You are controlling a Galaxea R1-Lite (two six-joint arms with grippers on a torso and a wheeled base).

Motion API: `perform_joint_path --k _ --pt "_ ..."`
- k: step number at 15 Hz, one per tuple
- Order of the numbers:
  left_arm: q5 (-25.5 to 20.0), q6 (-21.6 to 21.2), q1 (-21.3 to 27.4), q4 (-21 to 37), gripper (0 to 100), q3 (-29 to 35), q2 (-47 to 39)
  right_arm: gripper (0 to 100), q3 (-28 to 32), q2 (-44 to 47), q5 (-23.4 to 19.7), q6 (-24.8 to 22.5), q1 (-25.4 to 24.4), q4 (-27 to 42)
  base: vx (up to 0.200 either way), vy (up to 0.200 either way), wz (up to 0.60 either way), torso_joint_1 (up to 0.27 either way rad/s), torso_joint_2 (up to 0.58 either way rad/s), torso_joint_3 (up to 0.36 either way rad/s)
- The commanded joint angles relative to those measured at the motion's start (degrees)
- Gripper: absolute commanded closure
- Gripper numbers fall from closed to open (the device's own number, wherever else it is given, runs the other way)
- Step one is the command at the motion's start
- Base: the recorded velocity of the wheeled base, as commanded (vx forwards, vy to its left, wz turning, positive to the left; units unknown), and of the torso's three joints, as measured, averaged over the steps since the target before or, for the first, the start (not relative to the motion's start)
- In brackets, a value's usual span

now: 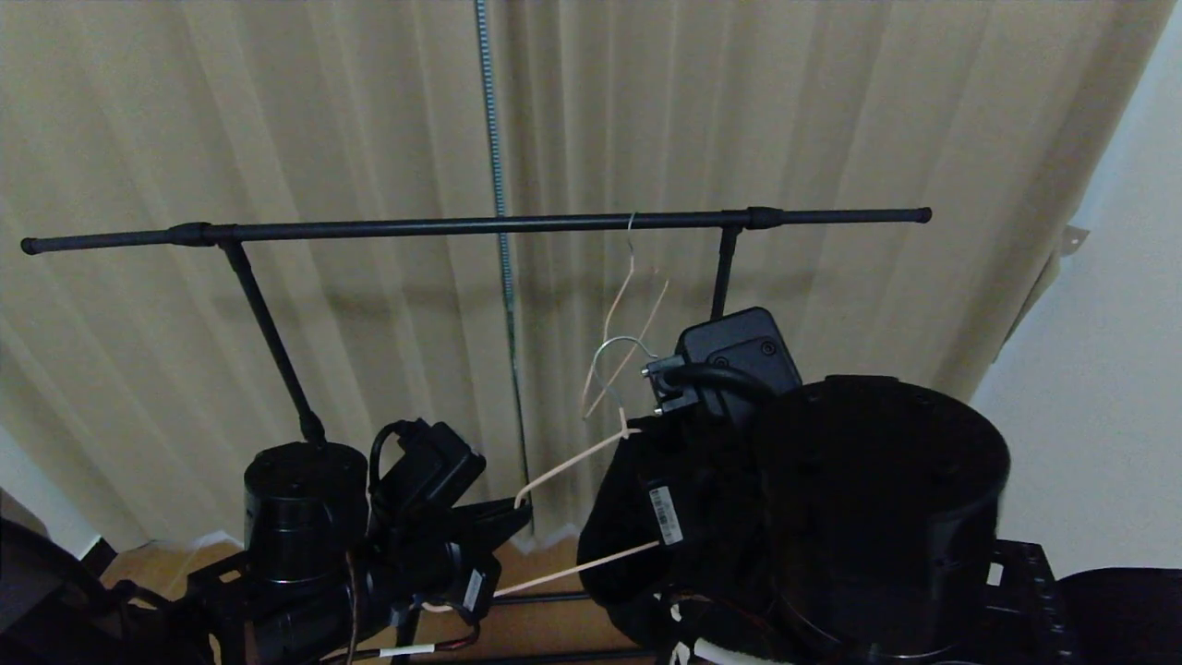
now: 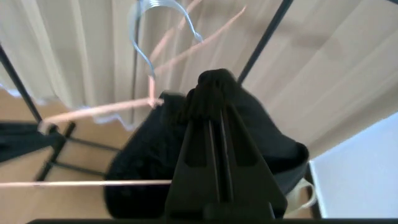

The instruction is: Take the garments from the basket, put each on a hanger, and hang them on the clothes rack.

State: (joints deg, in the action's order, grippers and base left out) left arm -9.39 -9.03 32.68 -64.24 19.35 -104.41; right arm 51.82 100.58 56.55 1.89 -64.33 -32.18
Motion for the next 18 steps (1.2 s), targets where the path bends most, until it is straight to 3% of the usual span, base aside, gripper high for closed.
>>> perform_joint_path --k 1,5,7,8,15,18 --pt "0.0 0.0 0.0 -1.0 100 -0.9 -0.4 100 -0.3 -0.5 0.1 -0.1 -0.2 -0.9 0.0 0.0 0.0 0.0 0.0 0.0" --pt "0.0 0.0 0.1 -2.2 100 -1.5 -0.4 100 -0.2 -0.7 0.0 0.0 -0.4 -1.0 0.0 0.0 0.0 0.0 0.0 0.0" --pt "-0.1 0.0 0.2 -6.6 100 -3.4 -0.4 100 -0.2 -0.3 0.0 0.5 0.2 -1.1 0.0 0.0 0.0 0.0 0.0 0.0" --pt "0.0 0.0 0.2 -7.9 100 -4.1 -0.4 0 -0.2 -0.4 0.0 0.6 1.0 -1.0 0.0 0.0 0.0 0.0 0.0 0.0" --pt "0.0 0.0 0.8 -11.3 100 -6.5 -0.4 0 0.7 0.2 0.0 0.6 6.0 -1.2 0.0 0.0 0.0 0.0 0.0 0.0" --pt "0.0 0.0 1.7 -12.4 100 -7.0 -0.4 0 1.9 2.4 0.1 0.4 9.0 -4.6 0.0 0.0 0.0 0.0 0.0 0.0"
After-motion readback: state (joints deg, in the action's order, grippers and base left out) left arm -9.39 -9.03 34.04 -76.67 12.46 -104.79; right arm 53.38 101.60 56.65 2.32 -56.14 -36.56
